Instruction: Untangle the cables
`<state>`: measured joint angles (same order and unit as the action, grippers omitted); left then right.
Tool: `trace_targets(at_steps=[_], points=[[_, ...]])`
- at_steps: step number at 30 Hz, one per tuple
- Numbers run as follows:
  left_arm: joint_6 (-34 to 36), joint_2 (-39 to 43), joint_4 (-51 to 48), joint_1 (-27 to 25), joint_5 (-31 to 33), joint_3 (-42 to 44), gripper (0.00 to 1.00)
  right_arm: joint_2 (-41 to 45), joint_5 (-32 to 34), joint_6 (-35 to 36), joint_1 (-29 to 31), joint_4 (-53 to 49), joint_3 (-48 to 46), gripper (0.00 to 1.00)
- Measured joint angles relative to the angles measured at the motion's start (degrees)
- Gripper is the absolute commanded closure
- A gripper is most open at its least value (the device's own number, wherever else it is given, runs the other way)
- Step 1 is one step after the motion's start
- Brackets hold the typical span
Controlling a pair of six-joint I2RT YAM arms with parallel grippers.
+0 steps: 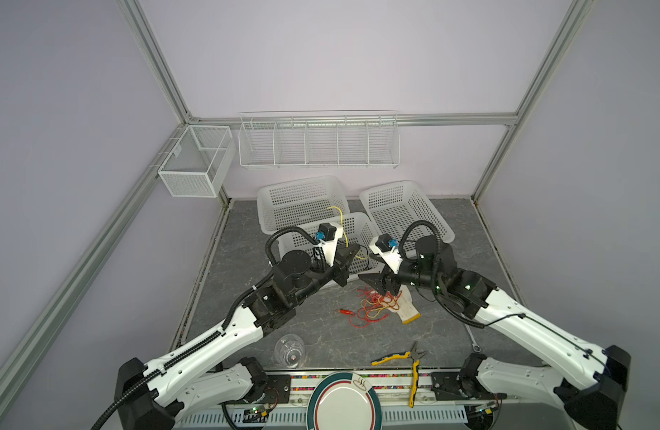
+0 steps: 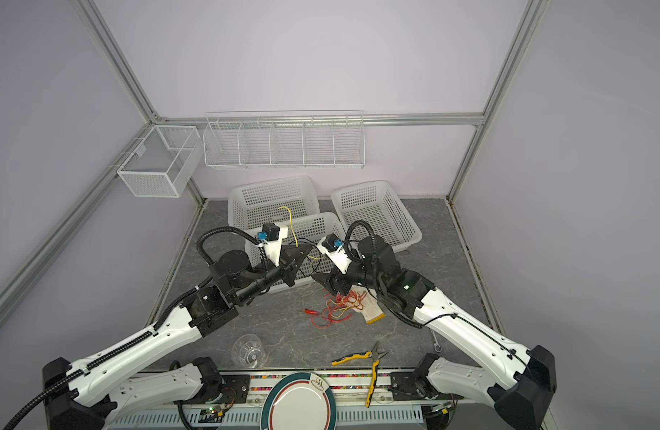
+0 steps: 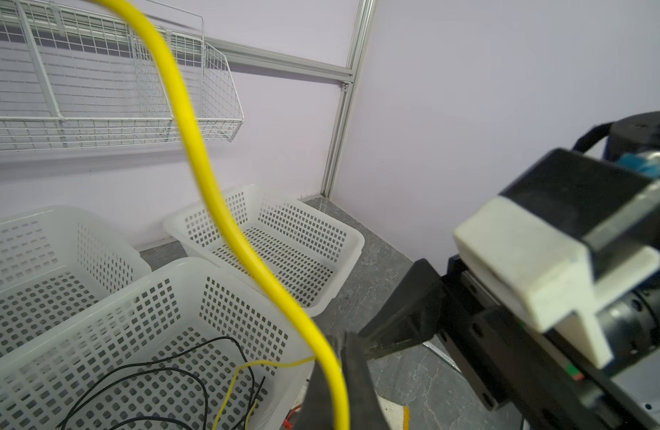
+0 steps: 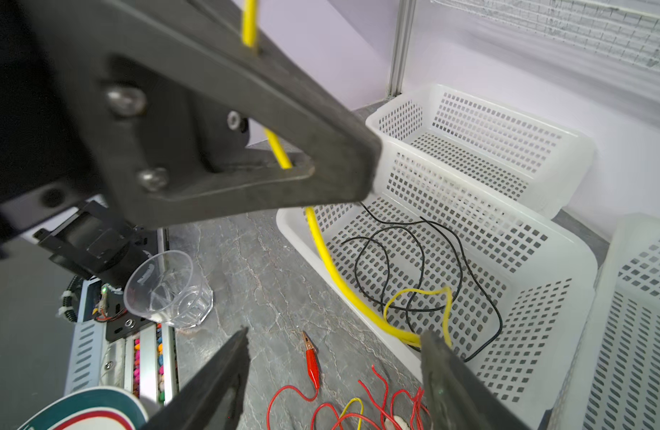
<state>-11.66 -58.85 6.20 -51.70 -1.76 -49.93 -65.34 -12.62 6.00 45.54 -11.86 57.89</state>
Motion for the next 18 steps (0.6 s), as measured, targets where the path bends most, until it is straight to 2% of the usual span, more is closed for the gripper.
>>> trace_targets(at_steps=[4,7,11,14,15,18], points=[[-0.7,0.0,-0.1,0.2,-1.9,0.0,1.00,-3.0,2.2,0.5,0.0,2.1,1.0,0.43],[-1.0,0.0,-0.1,0.4,-2.6,0.0,1.00,-3.6,3.0,1.1,0.0,3.3,1.4,0.61],[-1.4,-0.1,0.1,1.0,-1.8,0.0,1.00,-3.7,3.3,1.7,0.2,3.8,1.6,0.93],[-1.5,-0.4,0.7,1.2,-0.5,0.0,1.00,-3.7,4.3,1.9,0.4,4.1,1.6,0.94],[-1.6,-0.4,1.0,1.2,0.0,0.2,0.94,-3.7,5.0,2.0,0.5,4.3,1.6,0.93],[-1.7,0.0,2.2,1.1,1.3,1.7,0.60,-3.7,9.7,2.0,0.6,5.7,1.6,0.93]])
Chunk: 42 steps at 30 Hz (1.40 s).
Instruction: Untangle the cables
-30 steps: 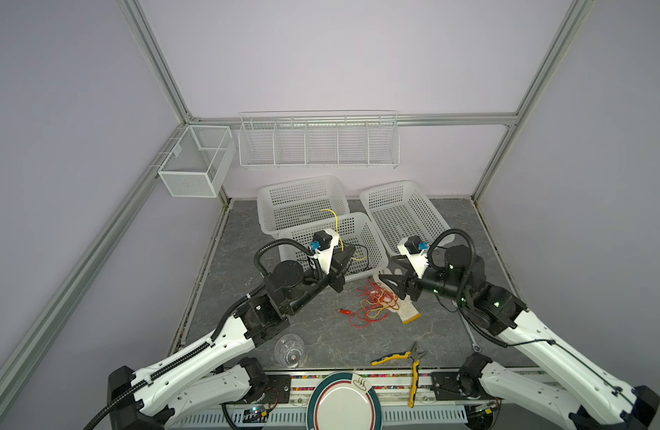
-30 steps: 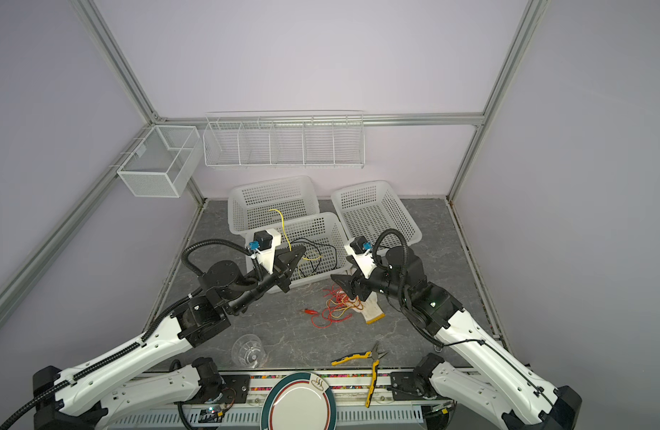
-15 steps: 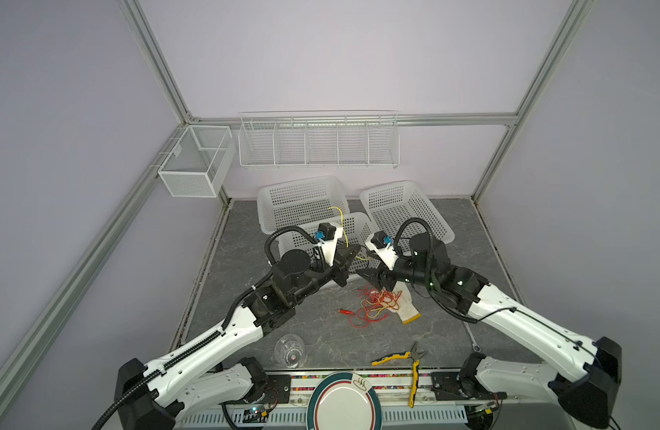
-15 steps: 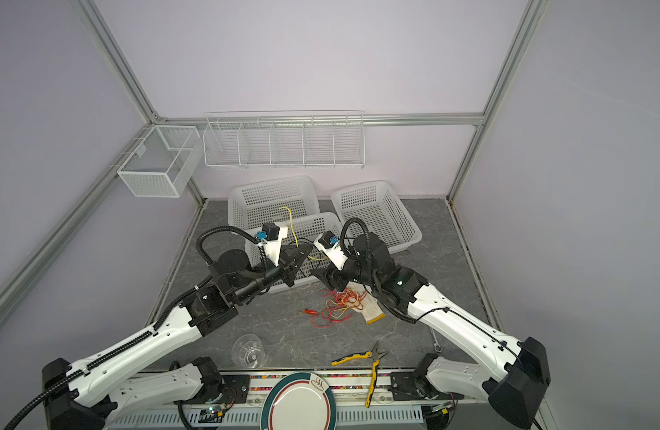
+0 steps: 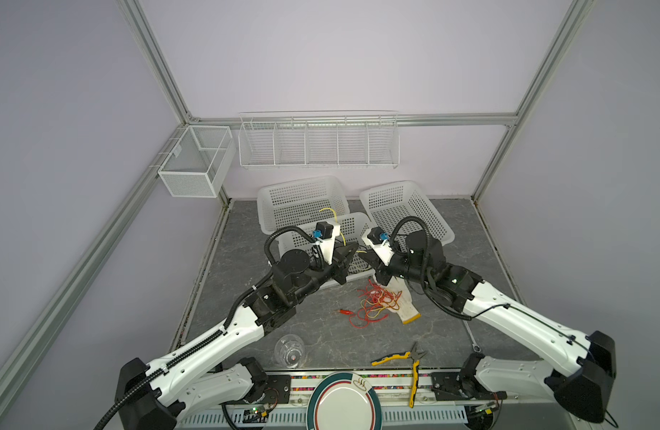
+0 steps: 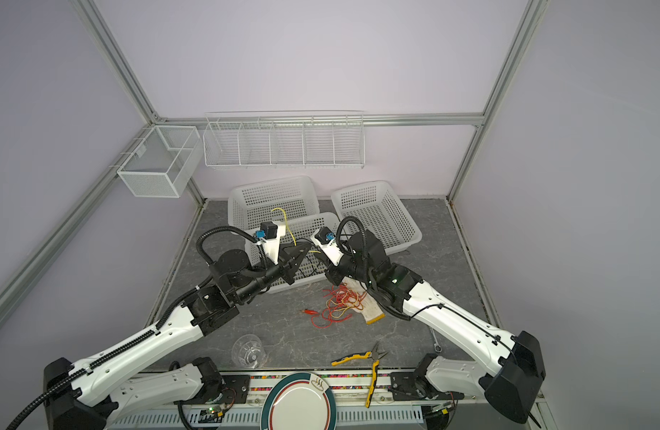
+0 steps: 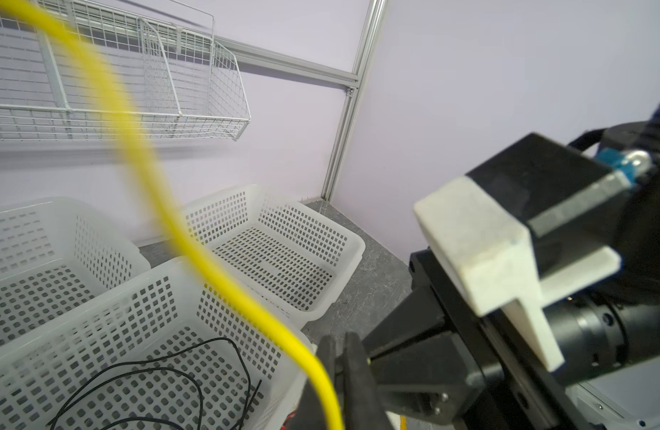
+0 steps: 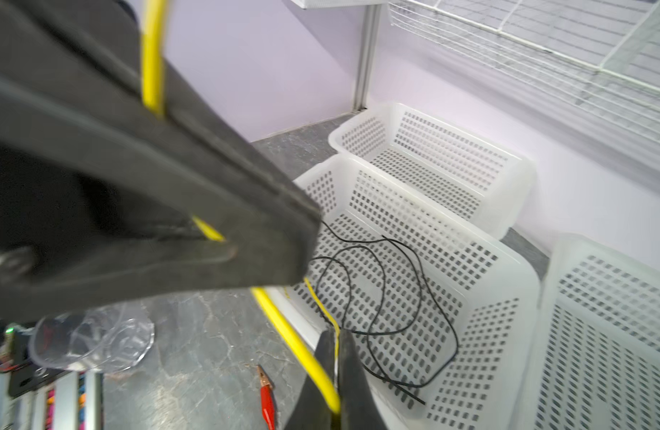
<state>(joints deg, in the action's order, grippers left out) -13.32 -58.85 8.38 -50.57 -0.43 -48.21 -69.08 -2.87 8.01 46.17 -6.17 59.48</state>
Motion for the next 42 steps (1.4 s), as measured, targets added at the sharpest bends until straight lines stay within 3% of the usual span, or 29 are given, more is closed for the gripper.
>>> trace_targets(at_steps=[1,6,16,30,37,42], points=[[0.1,0.3,0.2,0.0,0.4,0.7,0.48,-0.1,2.2,0.0,-0.3,0.7,0.0,0.93],[0.3,3.3,1.4,0.0,0.9,3.8,0.20,-1.7,11.2,-0.2,-2.1,4.0,0.3,0.93],[1.6,8.8,3.0,0.0,1.8,7.7,0.19,-4.4,21.6,-2.3,-10.3,11.3,2.7,0.93],[2.0,7.1,4.2,0.0,2.1,9.2,0.19,-7.8,31.5,-7.5,-23.8,17.6,3.1,0.94],[2.0,6.1,4.2,0.0,2.3,9.2,0.19,-23.3,27.5,-10.3,-27.4,11.8,6.5,0.94],[2.1,6.0,4.2,0.0,3.0,9.5,0.19,-34.7,19.8,-10.4,-27.4,1.4,17.3,0.94]])
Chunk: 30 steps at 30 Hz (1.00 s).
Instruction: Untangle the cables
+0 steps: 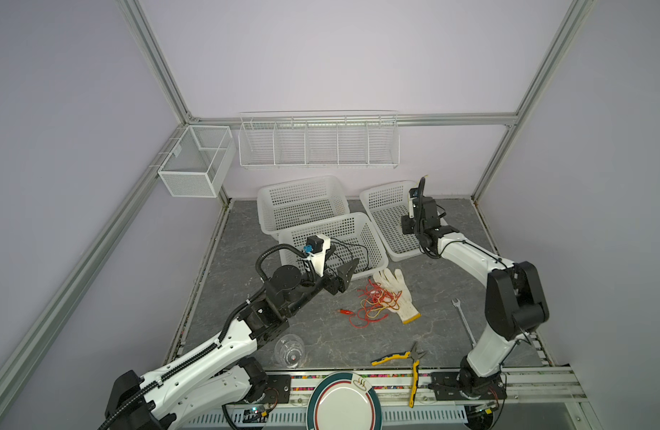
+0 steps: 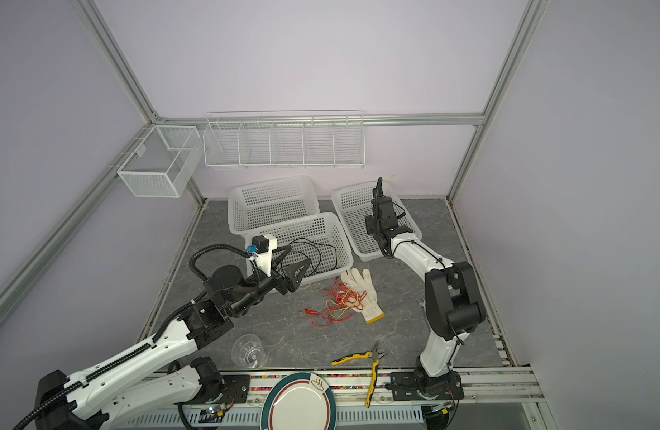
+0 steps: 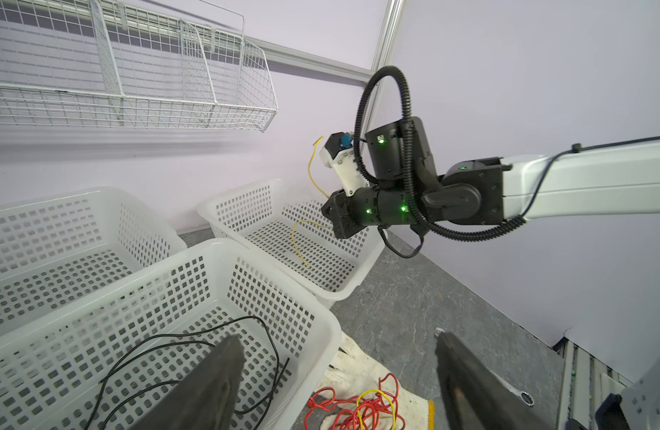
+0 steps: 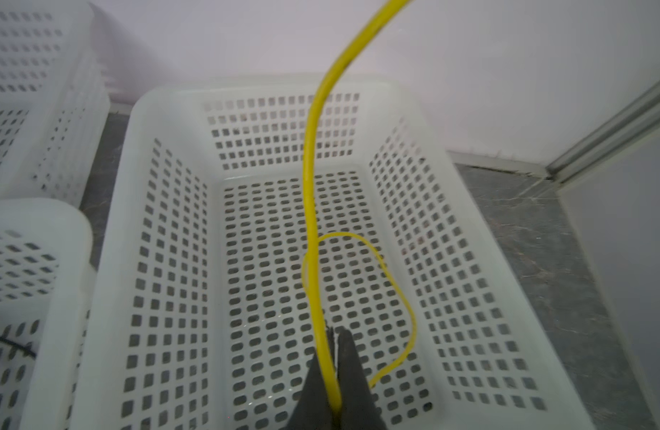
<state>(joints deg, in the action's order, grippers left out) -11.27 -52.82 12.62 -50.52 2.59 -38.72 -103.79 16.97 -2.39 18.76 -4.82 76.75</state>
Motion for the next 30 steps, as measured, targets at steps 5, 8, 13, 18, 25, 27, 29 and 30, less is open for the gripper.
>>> trace_targets(at_steps=[5,8,13,18,25,27,29,30], points=[[0.4,-0.1,-0.5,0.0,0.6,0.6,0.19,-6.2,-5.9,-1.2,-0.3,-8.3,7.8,0.94],[0.6,-0.1,-0.6,0.0,0.7,0.7,0.19,-8.8,-9.4,-2.7,-1.3,-11.8,9.9,0.94],[1.0,-0.3,-0.6,0.0,1.1,0.7,0.19,-12.5,-13.9,-5.2,-3.4,-16.0,10.6,0.94],[1.5,-1.2,-0.7,0.0,1.2,0.7,0.19,-14.5,-16.7,-7.0,-4.5,-17.9,10.6,0.90],[1.5,-2.0,-1.0,0.0,1.2,0.7,0.19,-14.6,-19.3,-8.2,-4.5,-19.1,11.9,0.70],[1.5,-2.0,-1.0,0.0,1.2,0.7,0.19,-14.6,-19.6,-8.4,-4.5,-18.8,11.8,0.64],[1.5,-2.1,-1.0,0.0,1.2,0.7,0.19,-14.4,-19.8,-8.7,-4.5,-17.9,11.2,0.61],[1.5,-2.2,-1.0,0.0,1.2,0.7,0.19,-14.0,-19.9,-8.9,-4.5,-17.4,10.7,0.61]])
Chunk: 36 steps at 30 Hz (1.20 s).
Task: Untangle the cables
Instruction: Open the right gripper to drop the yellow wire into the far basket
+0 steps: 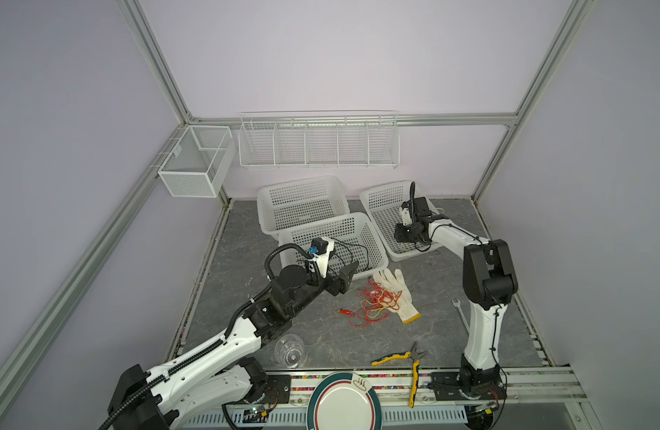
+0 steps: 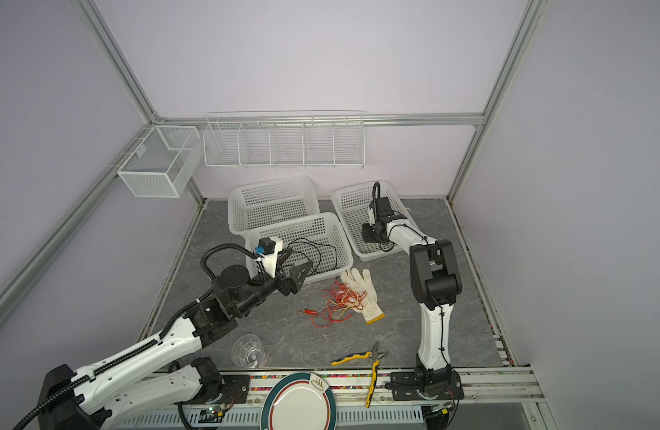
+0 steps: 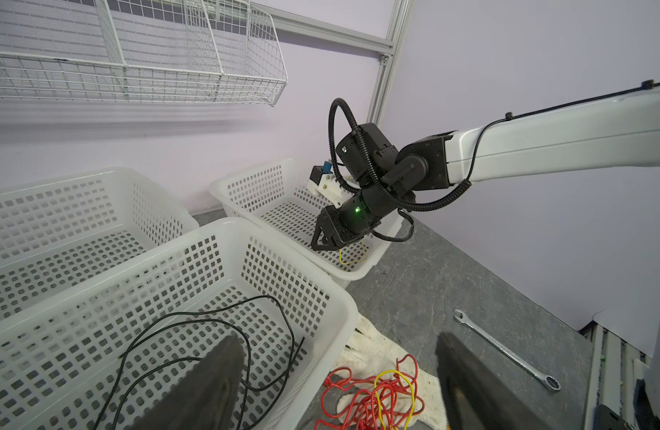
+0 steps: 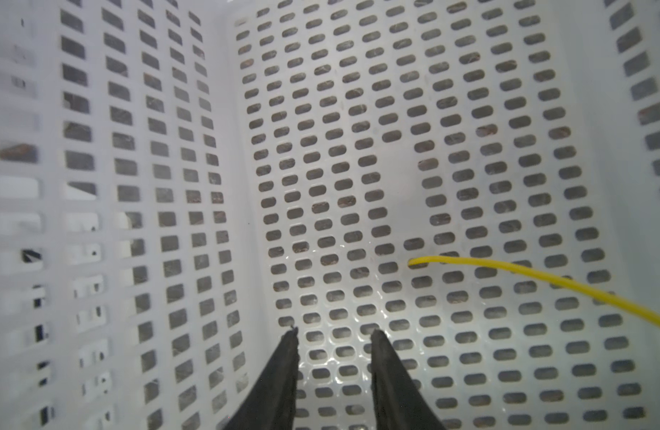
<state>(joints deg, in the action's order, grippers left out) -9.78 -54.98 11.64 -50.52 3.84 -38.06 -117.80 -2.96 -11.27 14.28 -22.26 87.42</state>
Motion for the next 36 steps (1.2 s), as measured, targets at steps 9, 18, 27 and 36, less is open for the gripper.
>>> trace_targets(at_steps=[9,18,27,36], points=[[0.0,-0.4,-0.1,0.0,0.0,0.0,0.19,3.5,-0.3,-0.5,0.0,2.2,-1.0,0.34],[0.0,-0.4,-0.1,0.0,0.0,0.0,0.19,5.6,0.1,-0.5,0.0,2.3,-1.0,0.08],[-0.1,-0.4,0.1,0.0,0.0,0.3,0.19,8.7,-2.7,-0.9,0.0,-1.1,-0.9,0.05],[-0.5,-0.3,0.2,0.0,0.1,1.7,0.19,12.5,-8.1,-0.5,-0.4,-7.9,1.7,0.08]])
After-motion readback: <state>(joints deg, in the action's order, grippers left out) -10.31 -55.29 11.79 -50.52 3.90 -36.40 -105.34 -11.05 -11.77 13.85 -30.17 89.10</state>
